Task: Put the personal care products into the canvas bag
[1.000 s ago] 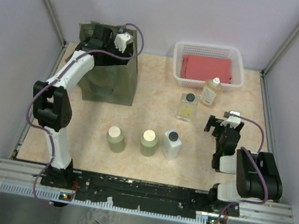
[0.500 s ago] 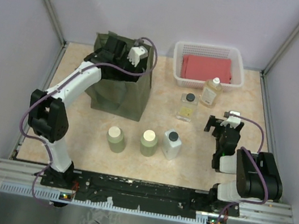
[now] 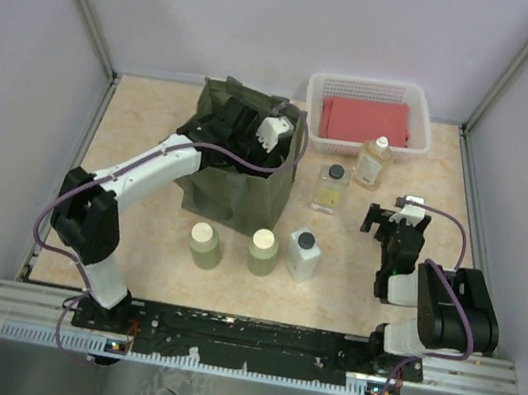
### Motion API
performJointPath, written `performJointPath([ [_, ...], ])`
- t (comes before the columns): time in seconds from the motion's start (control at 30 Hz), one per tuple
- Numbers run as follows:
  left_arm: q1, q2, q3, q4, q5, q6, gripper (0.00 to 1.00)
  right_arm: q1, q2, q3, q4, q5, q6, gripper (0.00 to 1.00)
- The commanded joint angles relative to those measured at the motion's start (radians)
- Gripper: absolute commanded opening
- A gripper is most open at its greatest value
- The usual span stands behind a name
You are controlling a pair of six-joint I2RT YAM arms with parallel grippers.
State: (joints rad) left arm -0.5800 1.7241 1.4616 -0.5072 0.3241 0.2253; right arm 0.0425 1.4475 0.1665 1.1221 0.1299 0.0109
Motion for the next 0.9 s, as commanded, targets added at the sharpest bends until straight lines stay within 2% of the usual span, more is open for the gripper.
performJointPath([
  [0.0, -0.06, -0.032, -0.006, 0.029, -0.035, -0.039, 1.0, -0.004, -0.001, 0.026, 0.073, 0.009, 0.0, 0.99],
  [0.27, -0.112, -0.064, -0.025, 0.019, -0.099, -0.052, 1.0, -0.004, -0.001, 0.027, 0.071, 0.008, 0.0, 0.99],
  [0.5, -0.112, -0.122, 0.005, 0.005, -0.26, -0.046, 1.0, -0.004, 0.0, 0.028, 0.068, 0.006, 0.001, 0.99],
  [0.73, -0.112, -0.118, 0.193, -0.098, -0.465, -0.014, 1.0, -0.004, -0.012, 0.03, 0.061, -0.007, -0.006, 0.99],
  [0.87, -0.112, -0.126, 0.307, -0.152, -0.546, -0.008, 1.0, -0.005, -0.085, 0.081, -0.099, 0.003, 0.002, 0.99],
])
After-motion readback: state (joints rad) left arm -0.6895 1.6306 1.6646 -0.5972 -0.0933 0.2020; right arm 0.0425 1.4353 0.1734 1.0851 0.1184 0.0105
